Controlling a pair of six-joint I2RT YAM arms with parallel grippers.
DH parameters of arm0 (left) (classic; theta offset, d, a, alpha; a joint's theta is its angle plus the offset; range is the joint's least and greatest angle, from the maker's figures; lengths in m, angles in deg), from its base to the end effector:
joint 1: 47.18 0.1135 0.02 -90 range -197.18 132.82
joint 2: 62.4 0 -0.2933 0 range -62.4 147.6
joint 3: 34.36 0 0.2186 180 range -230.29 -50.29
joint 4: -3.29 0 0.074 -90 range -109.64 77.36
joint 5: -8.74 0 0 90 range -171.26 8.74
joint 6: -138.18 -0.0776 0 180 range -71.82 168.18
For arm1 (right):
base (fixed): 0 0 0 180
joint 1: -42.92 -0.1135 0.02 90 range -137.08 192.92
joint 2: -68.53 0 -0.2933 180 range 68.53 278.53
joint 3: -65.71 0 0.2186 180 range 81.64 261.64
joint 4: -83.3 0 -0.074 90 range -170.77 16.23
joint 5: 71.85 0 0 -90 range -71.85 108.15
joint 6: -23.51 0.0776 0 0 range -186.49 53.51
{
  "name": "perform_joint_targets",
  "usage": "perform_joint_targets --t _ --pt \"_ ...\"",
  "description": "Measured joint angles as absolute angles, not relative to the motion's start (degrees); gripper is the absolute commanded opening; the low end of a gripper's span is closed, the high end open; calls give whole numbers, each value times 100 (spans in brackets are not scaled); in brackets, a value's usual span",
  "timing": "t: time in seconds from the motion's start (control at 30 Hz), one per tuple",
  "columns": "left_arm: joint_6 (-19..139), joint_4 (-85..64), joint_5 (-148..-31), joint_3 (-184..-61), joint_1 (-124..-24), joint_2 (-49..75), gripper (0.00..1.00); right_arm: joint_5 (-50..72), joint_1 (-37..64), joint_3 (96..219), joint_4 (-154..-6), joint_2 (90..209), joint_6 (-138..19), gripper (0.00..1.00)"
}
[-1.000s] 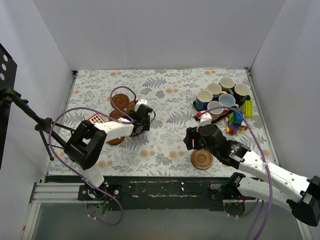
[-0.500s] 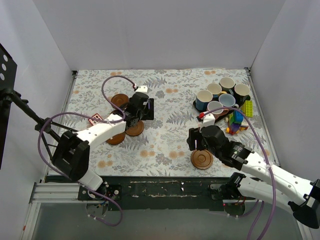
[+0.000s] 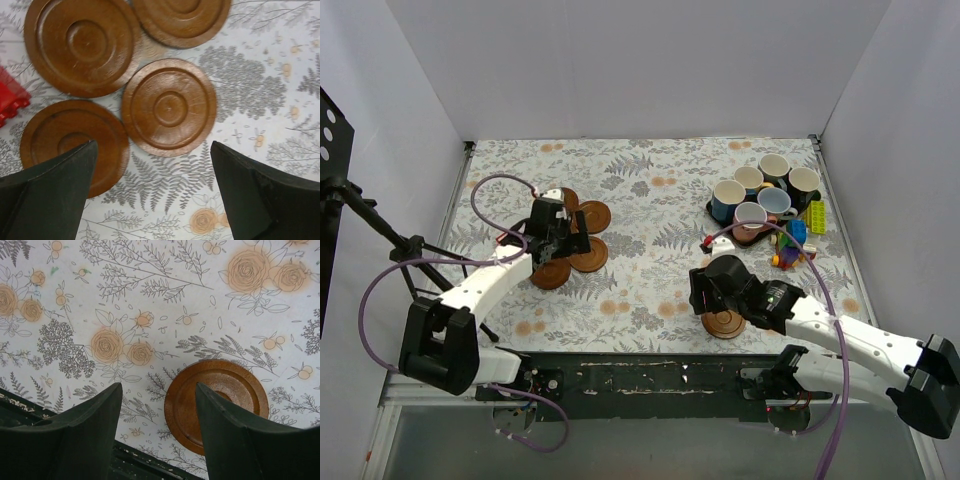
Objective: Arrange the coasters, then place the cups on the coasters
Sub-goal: Move the coaster to the center of the board.
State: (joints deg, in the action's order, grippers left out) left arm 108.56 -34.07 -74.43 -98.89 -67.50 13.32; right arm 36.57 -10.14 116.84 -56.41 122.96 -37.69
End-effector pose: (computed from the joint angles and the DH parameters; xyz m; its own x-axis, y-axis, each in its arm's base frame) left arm 0.2490 -0.0824 0.2421 -0.5830 -0.7046 -0.4047 -0.4771 0.7000 -0.5314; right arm 0.1245 0.1248 0.2377 -0.6622 -0.1201 -0.7397 -0.3444 0.9254 0.1580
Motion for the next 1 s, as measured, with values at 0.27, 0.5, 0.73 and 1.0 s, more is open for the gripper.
perform_joint_targets --t 0.27,0.5,0.73,1.0 --pt "10842 -3505 -7668 -9491 -6450 1337 91 3672 -1150 11509 -5475 12270 -3281 68" --pt "10779 -3488 -7795 -9491 -6452 1577 82 3799 -1150 11170 -5422 12264 -3052 66" --pt "10749 -3484 -7894 -9491 -6452 1599 81 3792 -1150 10827 -5593 12196 -2930 66" --pt "10714 -3442 -8027 -9635 -6452 1378 91 3807 -1150 10560 -5818 12377 -2794 66"
